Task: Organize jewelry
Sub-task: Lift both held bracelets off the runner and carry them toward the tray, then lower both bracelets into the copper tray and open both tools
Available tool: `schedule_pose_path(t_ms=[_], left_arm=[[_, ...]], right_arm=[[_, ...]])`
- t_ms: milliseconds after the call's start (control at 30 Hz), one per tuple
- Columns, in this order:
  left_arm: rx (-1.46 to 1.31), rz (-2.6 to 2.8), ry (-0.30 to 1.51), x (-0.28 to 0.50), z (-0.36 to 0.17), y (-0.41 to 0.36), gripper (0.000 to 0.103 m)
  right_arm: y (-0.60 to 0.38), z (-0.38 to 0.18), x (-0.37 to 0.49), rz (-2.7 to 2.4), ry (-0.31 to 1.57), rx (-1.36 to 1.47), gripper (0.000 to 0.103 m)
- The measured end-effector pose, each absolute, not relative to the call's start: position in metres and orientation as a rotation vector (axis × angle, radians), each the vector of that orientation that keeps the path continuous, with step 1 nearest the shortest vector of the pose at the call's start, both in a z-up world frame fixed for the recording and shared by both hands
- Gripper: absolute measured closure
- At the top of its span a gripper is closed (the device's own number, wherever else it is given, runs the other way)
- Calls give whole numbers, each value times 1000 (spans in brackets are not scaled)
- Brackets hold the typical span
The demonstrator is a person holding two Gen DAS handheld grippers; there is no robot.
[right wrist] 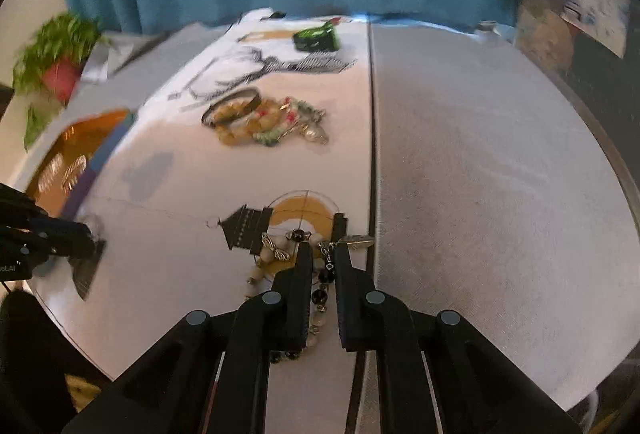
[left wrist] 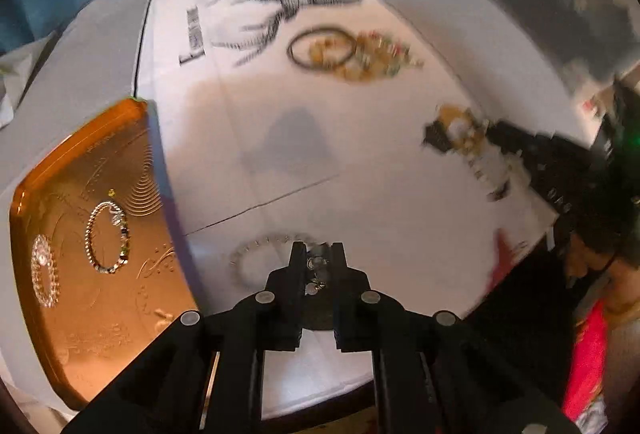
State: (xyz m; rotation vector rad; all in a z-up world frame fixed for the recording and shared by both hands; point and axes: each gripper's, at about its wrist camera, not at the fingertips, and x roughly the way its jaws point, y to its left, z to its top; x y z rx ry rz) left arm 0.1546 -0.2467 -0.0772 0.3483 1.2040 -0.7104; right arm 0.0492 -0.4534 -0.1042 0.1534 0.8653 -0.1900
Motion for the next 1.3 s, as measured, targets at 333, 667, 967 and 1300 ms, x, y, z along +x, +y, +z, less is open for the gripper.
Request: schedule_pose_path(t_ms=[333, 667, 967, 1300], left_arm=[[168, -773, 982, 108, 19, -203, 94], [71, -770, 852, 42, 62, -144, 94], [-3, -726, 878, -1, 46, -87, 94], [-42, -659, 878, -26, 40, -48, 94]], right_arm=[[-453, -39, -9, -238, 738, 229, 92], [-395, 23, -75, -205, 640, 151, 92], [-328, 28, -116, -93, 670, 87, 92], [-286, 20, -135, 0, 682, 70, 92]])
